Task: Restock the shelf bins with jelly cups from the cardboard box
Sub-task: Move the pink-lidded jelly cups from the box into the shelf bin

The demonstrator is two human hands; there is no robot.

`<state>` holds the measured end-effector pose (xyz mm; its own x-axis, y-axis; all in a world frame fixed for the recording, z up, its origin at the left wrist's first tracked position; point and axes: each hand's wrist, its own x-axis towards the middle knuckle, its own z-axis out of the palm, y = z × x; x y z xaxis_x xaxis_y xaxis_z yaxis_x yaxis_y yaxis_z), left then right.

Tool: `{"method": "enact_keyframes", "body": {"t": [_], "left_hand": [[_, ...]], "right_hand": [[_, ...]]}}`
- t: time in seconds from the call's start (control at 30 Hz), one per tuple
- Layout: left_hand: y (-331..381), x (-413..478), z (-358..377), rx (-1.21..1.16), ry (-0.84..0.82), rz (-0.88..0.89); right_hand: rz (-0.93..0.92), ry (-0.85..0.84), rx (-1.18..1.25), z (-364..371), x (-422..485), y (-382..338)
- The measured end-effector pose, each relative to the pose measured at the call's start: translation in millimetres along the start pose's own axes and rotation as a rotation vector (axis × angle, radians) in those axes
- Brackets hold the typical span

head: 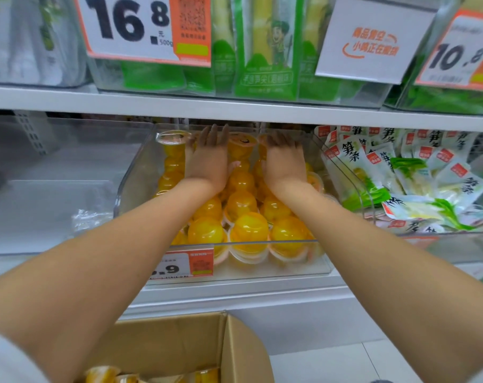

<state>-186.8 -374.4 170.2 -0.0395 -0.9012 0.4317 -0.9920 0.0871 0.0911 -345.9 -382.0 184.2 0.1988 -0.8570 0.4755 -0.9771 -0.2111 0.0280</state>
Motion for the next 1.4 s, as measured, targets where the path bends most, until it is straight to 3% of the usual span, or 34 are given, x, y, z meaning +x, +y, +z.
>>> {"method": "enact_keyframes", "body": {"t": [0.13, 0.27, 0.4, 0.5, 0.6, 0.67, 0.77, 0.87, 1.0, 1.13, 1.2, 1.4], "left_hand": [[5, -24, -17, -0.031, -0.048, -0.066], [6, -67, -48, -0.217, 0.006, -0.112], [5, -122, -82, -0.344, 0.048, -0.137], [-3, -170, -98, -0.39, 0.059, -0.162], [-18, -222, -92, -0.367, 0.025, -0.194], [-34, -260, -73, -0.394, -0.083, -0.238], [-67, -313, -29, -0.397, -0.385, -0.349], [-101, -363, 20, -0.37, -0.697, -0.459], [-119, -420, 78, -0.405, -0.984, -0.542], [-105, -458, 132, -0.45, -1.137, -0.573], [-90, -467, 152, -0.641, -1.192, -0.64], [-53, -477, 201, -0.684, -1.107, -0.796]], "right_hand": [[-0.015, -0.065, 0.051, -23, -23, -16], [-0.049, 0.074, 0.106, -48, -60, -35], [-0.046, 0.113, 0.359, -75, -113, -59], [-0.07, 0.078, 0.449, -83, -161, -80], [-0.143, -0.063, 0.49, -75, -207, -102], [-0.176, -0.258, 0.472, -59, -239, -116], [-0.208, -0.554, 0.4, -18, -281, -136], [-0.187, -0.866, 0.366, 38, -320, -154], [-0.097, -1.17, 0.259, 110, -368, -166], [0.032, -1.279, 0.175, 160, -401, -165], [0.028, -1.258, 0.135, 160, -403, -164], [-0.003, -1.123, 0.058, 186, -411, -152]]}}
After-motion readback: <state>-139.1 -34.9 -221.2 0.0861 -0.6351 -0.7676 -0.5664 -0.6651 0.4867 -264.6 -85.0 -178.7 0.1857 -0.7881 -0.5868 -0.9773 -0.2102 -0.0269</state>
